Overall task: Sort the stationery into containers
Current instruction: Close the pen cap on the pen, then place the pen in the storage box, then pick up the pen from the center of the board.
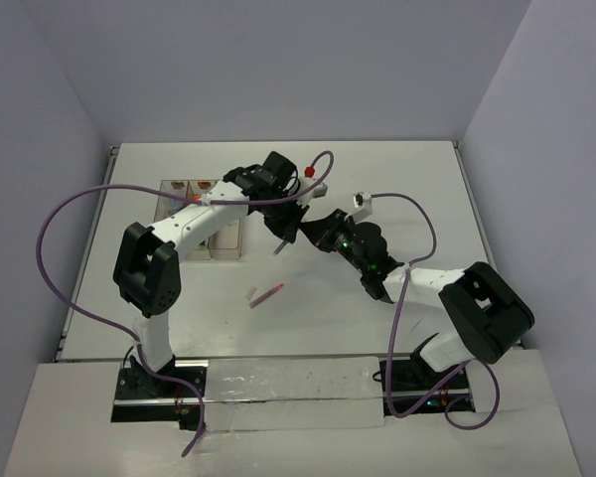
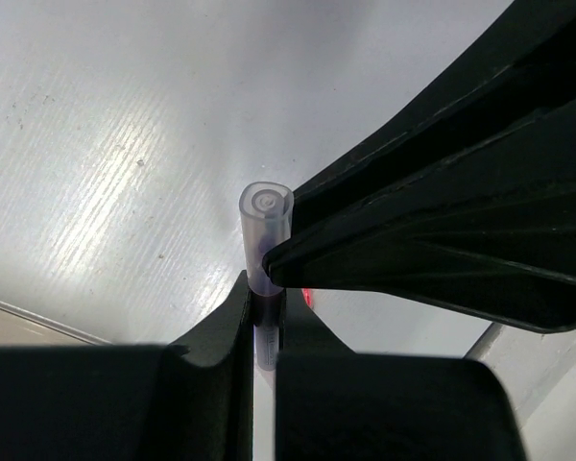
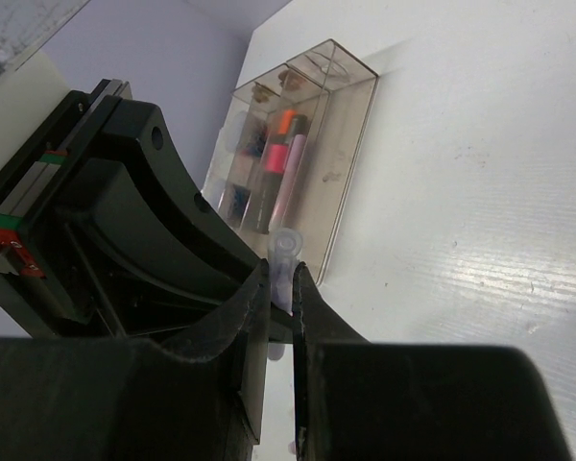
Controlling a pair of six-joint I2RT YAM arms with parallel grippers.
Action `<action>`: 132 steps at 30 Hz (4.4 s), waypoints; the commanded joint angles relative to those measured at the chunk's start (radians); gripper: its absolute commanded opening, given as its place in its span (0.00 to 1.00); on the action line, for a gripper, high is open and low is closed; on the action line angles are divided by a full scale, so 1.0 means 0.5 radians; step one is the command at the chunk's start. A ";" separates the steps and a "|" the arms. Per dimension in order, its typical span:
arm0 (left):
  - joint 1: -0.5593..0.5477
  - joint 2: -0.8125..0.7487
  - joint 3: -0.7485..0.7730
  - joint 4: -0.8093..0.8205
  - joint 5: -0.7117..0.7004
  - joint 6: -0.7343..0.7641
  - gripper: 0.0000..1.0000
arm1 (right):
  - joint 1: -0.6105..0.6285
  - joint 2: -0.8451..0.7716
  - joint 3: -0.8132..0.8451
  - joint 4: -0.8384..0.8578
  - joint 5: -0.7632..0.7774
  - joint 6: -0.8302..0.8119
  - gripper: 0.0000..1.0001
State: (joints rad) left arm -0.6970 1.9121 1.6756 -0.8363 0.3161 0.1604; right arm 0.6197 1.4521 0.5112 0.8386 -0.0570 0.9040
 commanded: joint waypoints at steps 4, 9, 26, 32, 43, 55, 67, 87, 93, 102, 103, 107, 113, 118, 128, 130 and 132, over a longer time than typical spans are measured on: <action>-0.012 -0.063 0.279 0.832 0.190 -0.027 0.00 | 0.296 0.046 0.010 -0.251 -0.659 0.008 0.00; -0.011 -0.057 0.271 0.818 0.203 -0.040 0.00 | 0.295 0.036 0.028 -0.255 -0.680 0.006 0.00; 0.118 -0.120 0.052 0.892 0.178 -0.134 0.00 | -0.183 -0.668 0.097 -0.898 -0.786 -0.364 0.35; 0.368 -0.067 0.212 0.782 0.078 -0.439 0.00 | -0.305 -0.875 0.103 -1.139 -0.742 -0.529 0.36; 0.841 -0.088 -0.021 0.687 -0.204 -0.648 0.00 | -0.350 -0.930 0.143 -1.294 -0.690 -0.642 0.38; 0.919 -0.041 -0.399 0.709 -0.257 -0.674 0.05 | -0.353 -0.950 0.136 -1.337 -0.658 -0.660 0.38; 0.919 0.100 -0.462 0.648 -0.276 -0.665 0.24 | -0.356 -0.981 0.123 -1.358 -0.641 -0.661 0.38; 0.901 -0.150 -0.309 0.636 -0.252 -0.628 0.42 | -0.377 -1.006 0.194 -1.454 -0.647 -0.704 0.38; 0.659 -0.607 -0.573 0.634 -0.147 -0.155 0.44 | -0.374 -1.013 0.178 -1.516 -0.559 -0.608 0.38; 0.092 -0.907 -1.103 0.415 -0.112 0.155 0.53 | -0.371 -1.029 0.220 -1.594 -0.524 -0.605 0.41; 0.041 -0.892 -1.126 0.415 -0.128 0.143 0.54 | -0.371 -1.038 0.214 -1.591 -0.524 -0.602 0.42; -0.192 -0.750 -1.195 0.457 -0.233 0.098 0.58 | -0.371 -1.093 0.167 -1.587 -0.509 -0.581 0.43; -0.306 -0.643 -1.244 0.554 -0.325 0.087 0.58 | -0.371 -1.126 0.137 -1.628 -0.499 -0.590 0.43; -0.315 -0.479 -1.237 0.562 -0.483 0.060 0.57 | -0.374 -1.152 0.113 -1.637 -0.475 -0.602 0.43; -0.315 -0.324 -1.209 0.593 -0.562 0.035 0.57 | -0.374 -1.149 0.098 -1.646 -0.469 -0.621 0.43; -0.315 -0.309 -1.221 0.596 -0.538 0.039 0.56 | -0.374 -1.152 0.096 -1.651 -0.462 -0.629 0.43; -0.318 -0.295 -1.219 0.592 -0.504 0.038 0.51 | -0.374 -1.155 0.098 -1.656 -0.457 -0.637 0.43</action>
State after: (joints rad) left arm -0.8539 1.7398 1.0458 -0.5703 0.0513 0.1880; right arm 0.4381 0.8986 0.5625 0.0032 -0.3010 0.6074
